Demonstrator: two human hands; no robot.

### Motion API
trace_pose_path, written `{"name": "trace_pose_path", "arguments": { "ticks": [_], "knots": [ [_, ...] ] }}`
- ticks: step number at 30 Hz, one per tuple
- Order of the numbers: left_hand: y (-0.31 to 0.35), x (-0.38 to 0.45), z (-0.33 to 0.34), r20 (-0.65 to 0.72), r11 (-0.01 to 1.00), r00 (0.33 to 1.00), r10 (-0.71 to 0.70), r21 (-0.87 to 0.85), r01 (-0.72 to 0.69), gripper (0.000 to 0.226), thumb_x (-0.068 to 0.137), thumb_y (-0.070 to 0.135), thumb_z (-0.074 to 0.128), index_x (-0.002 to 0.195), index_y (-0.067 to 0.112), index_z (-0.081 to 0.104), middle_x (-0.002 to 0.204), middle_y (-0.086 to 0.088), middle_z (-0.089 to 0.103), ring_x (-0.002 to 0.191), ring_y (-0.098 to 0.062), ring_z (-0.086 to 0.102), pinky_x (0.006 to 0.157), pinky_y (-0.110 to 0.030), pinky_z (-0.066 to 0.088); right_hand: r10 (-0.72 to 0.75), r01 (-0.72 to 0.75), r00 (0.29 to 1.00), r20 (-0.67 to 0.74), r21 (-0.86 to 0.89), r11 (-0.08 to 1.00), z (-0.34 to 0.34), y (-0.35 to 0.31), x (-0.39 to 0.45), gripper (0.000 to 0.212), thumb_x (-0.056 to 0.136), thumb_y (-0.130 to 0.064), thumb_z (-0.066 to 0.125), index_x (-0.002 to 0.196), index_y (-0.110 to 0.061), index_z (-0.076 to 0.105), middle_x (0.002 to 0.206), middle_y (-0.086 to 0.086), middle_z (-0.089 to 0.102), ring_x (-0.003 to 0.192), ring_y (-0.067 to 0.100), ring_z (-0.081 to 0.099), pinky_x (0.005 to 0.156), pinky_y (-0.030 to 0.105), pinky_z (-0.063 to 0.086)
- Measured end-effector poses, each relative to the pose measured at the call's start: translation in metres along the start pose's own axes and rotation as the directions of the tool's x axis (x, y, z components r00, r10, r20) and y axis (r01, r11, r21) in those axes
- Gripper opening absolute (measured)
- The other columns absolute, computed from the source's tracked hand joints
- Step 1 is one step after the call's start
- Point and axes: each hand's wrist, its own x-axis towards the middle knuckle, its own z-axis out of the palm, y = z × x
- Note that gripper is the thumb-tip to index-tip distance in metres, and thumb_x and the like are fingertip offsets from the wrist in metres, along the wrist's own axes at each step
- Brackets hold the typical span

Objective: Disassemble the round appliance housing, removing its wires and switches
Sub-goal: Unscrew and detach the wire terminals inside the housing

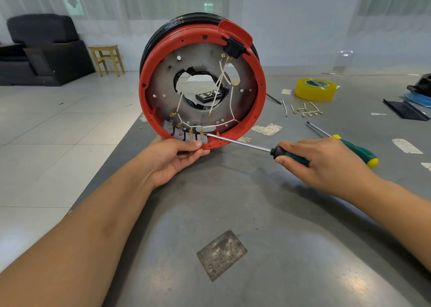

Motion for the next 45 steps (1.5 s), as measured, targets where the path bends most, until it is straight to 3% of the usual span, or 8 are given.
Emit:
{"name": "trace_pose_path", "arguments": {
  "ticks": [11,17,23,28,36,39,42,45],
  "knots": [
    [0.0,0.002,0.0,-0.016,1.0,1.0,0.0,-0.006,0.0,0.039,0.085,-0.014,0.069,0.124,-0.009,0.065,0.106,-0.025,0.078,0.093,-0.037,0.079,0.064,-0.024,0.063,0.051,-0.053,0.998,0.029,0.081,0.995,0.003,-0.003,-0.002,0.047,0.1,-0.054,0.046,0.119,-0.02,0.072,0.082,0.0,0.074,0.063,0.017,0.065,0.054,0.041,0.059],
    [0.001,0.001,0.0,-0.015,1.0,1.0,0.003,-0.017,-0.004,0.062,0.064,-0.007,0.076,0.125,-0.007,0.064,0.106,-0.025,0.078,0.094,-0.039,0.079,0.064,-0.026,0.063,0.104,-0.109,0.993,0.056,0.106,0.988,0.004,-0.005,-0.004,0.05,0.098,-0.056,0.046,0.12,-0.02,0.073,0.086,-0.001,0.076,0.066,0.016,0.066,0.057,0.041,0.06],
    [0.0,0.005,-0.003,-0.011,0.995,0.999,-0.033,-0.095,0.032,0.04,0.064,-0.007,0.076,0.104,-0.01,0.072,0.103,-0.024,0.078,0.093,-0.038,0.079,0.063,-0.024,0.063,0.289,-0.301,0.953,0.088,0.212,0.93,0.013,-0.014,0.0,0.042,0.095,-0.055,0.051,0.119,-0.029,0.074,0.091,-0.003,0.077,0.073,0.011,0.062,0.06,0.032,0.053],
    [-0.001,0.005,-0.006,-0.003,0.997,1.0,-0.025,-0.078,0.025,0.049,0.064,-0.01,0.075,0.113,-0.012,0.07,0.106,-0.026,0.077,0.094,-0.04,0.078,0.065,-0.026,0.063,0.295,-0.319,0.945,0.141,0.203,0.926,0.006,-0.014,-0.003,0.05,0.092,-0.061,0.048,0.12,-0.03,0.075,0.089,-0.002,0.077,0.07,0.015,0.067,0.063,0.041,0.057],
    [-0.002,0.007,-0.009,0.005,0.997,1.0,-0.011,-0.081,0.011,0.057,0.064,-0.009,0.077,0.121,-0.012,0.067,0.11,-0.027,0.077,0.099,-0.041,0.077,0.068,-0.027,0.064,0.252,-0.28,0.953,0.17,0.165,0.946,0.001,-0.01,-0.002,0.059,0.089,-0.069,0.042,0.124,-0.032,0.072,0.091,-0.006,0.077,0.071,0.011,0.068,0.063,0.041,0.06],
    [-0.002,0.006,-0.009,0.016,0.999,1.0,0.0,-0.053,0.001,0.05,0.064,-0.009,0.077,0.114,-0.009,0.071,0.11,-0.025,0.077,0.099,-0.041,0.077,0.07,-0.027,0.064,0.301,-0.333,0.938,0.17,0.207,0.92,0.001,-0.01,-0.003,0.061,0.085,-0.072,0.043,0.123,-0.034,0.073,0.09,-0.016,0.076,0.075,0.008,0.067,0.062,0.038,0.059],
    [-0.003,0.005,-0.008,0.032,1.0,0.999,-0.003,-0.026,0.004,0.048,0.064,-0.01,0.077,0.111,-0.007,0.072,0.111,-0.025,0.077,0.099,-0.041,0.077,0.07,-0.028,0.064,0.321,-0.363,0.926,0.198,0.237,0.901,0.001,-0.014,0.001,0.063,0.082,-0.074,0.044,0.124,-0.036,0.072,0.081,-0.041,0.06,0.077,0.004,0.066,0.062,0.033,0.058],
    [-0.003,0.005,-0.007,0.035,1.0,0.999,-0.007,-0.018,0.008,0.05,0.064,-0.01,0.077,0.114,-0.007,0.071,0.11,-0.026,0.077,0.099,-0.04,0.078,0.07,-0.028,0.064,0.318,-0.365,0.924,0.211,0.246,0.898,0.0,-0.016,0.003,0.065,0.081,-0.075,0.043,0.124,-0.037,0.072,0.076,-0.05,0.05,0.081,0.0,0.065,0.061,0.031,0.057]
  ]
}}
